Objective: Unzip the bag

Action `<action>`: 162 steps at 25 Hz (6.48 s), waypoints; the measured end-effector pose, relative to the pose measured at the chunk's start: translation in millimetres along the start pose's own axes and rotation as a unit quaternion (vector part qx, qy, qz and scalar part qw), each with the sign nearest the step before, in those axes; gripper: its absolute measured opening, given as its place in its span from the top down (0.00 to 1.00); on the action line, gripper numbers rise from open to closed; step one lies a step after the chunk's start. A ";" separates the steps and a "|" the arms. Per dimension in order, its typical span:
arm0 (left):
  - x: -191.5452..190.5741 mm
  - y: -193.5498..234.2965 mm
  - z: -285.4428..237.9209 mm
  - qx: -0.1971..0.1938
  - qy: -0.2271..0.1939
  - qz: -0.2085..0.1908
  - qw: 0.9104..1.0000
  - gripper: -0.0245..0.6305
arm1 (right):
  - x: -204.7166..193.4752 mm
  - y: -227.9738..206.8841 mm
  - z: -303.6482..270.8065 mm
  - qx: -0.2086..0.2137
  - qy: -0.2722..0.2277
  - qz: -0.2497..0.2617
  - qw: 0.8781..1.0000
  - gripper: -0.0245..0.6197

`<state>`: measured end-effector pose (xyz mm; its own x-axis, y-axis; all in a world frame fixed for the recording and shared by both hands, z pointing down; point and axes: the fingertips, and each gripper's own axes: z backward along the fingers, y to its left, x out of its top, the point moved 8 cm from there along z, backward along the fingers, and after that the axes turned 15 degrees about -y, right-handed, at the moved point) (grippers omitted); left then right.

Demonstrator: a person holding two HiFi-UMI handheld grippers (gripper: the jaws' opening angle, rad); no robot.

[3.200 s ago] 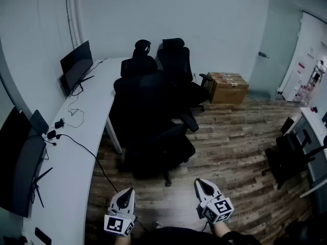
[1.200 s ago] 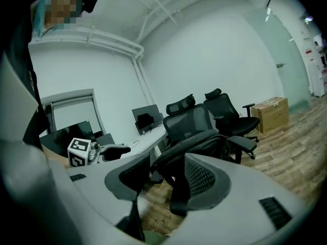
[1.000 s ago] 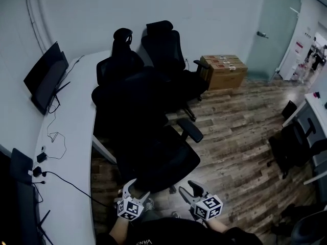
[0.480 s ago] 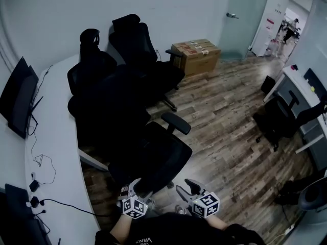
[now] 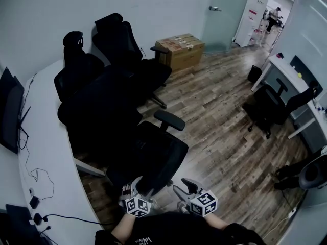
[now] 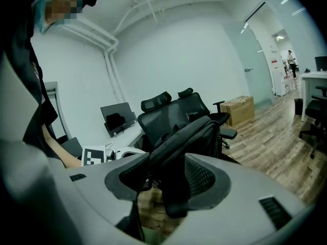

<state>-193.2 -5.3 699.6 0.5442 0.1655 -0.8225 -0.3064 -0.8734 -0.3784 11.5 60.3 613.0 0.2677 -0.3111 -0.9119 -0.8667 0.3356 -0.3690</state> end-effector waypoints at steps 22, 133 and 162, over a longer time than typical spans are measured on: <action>9.9 97.8 13.2 -0.011 -0.080 0.045 0.996 0.71 | -5.2 57.4 -98.4 0.059 -0.001 0.048 0.997 0.66; 67.2 149.4 -60.9 0.146 -0.007 0.135 0.980 0.81 | 131.4 -165.4 -184.1 0.079 -0.032 0.048 0.995 0.87; 74.4 146.4 -77.0 0.246 0.038 0.178 0.952 0.81 | 139.3 -267.4 -232.0 0.065 0.014 0.016 0.998 0.87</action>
<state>-137.4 -156.1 615.8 0.3870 -0.1516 -0.9095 -0.8004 -0.5449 -0.2497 183.0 -279.0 626.3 0.2270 -0.3227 -0.9189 -0.8127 0.4572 -0.3613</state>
